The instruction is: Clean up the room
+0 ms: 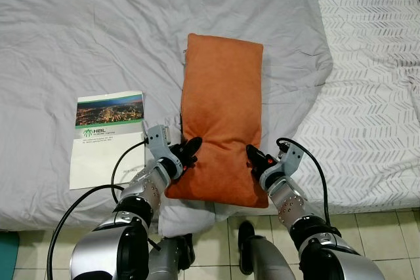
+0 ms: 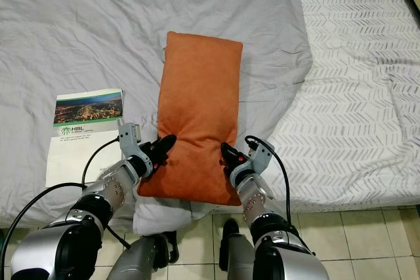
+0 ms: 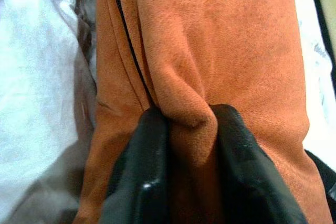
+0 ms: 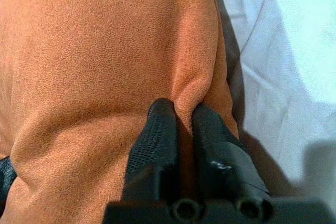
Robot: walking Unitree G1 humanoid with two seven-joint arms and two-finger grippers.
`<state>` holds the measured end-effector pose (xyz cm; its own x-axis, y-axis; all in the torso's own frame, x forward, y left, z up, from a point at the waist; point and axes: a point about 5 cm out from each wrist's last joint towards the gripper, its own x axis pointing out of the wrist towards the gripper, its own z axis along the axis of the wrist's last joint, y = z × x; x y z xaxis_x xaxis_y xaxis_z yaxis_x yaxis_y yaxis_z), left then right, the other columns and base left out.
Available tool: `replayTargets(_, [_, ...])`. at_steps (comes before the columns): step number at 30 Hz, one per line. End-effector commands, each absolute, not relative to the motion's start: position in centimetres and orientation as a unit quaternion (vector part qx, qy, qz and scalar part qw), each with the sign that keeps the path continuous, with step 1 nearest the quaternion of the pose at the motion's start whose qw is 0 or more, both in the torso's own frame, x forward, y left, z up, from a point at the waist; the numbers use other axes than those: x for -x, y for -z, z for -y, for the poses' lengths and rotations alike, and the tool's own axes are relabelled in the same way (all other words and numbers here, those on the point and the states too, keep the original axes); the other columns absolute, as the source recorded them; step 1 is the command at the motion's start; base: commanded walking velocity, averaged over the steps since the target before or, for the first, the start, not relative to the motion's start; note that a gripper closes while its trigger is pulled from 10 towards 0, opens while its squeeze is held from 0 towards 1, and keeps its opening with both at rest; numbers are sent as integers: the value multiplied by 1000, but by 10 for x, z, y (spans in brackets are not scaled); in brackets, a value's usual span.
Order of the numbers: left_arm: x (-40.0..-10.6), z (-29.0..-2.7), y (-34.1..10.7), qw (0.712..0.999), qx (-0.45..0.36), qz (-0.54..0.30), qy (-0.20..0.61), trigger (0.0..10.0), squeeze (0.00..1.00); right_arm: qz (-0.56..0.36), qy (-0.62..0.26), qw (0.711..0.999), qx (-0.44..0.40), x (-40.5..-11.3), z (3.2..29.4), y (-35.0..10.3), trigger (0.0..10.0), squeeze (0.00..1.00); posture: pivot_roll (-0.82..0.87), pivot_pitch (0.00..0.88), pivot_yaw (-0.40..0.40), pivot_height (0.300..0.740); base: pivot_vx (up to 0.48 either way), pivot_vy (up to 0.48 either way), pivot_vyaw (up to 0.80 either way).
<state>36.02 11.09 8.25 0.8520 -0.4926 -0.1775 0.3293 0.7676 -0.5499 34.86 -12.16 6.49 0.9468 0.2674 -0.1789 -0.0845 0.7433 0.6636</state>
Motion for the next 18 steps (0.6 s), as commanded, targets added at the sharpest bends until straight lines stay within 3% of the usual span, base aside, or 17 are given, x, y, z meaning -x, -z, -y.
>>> replayTargets(1, [-336, -94, -49, 906, 254, -227, 249, 0, 0, -199, -143, 906, -345, -329, 91, -40, 0, 0, -151, 414, 26, 740, 0, 0, 0])
replayTargets(7, [-339, -118, -52, 934, 218, -177, 219, 0, 0, -155, -137, 927, -314, -332, 107, -50, 0, 0, -155, 261, 50, 740, 0, 0, 0])
replayTargets(13, [-349, -116, -75, 954, 141, -110, 240, 0, 0, -76, -127, 956, -253, -341, 127, -81, 0, 0, -152, 155, 67, 740, 0, 0, 0])
replayTargets(15, [-360, -111, -106, 957, 110, -34, 266, 0, 0, 13, -115, 978, -172, -341, 139, -114, 0, 0, -142, 75, 79, 740, 0, 0, 0])
replayTargets(18, [-364, -108, -121, 955, 98, 0, 278, 0, 0, 47, -101, 982, -150, -337, 144, -126, 0, 0, -136, 40, 85, 740, 0, 0, 0])
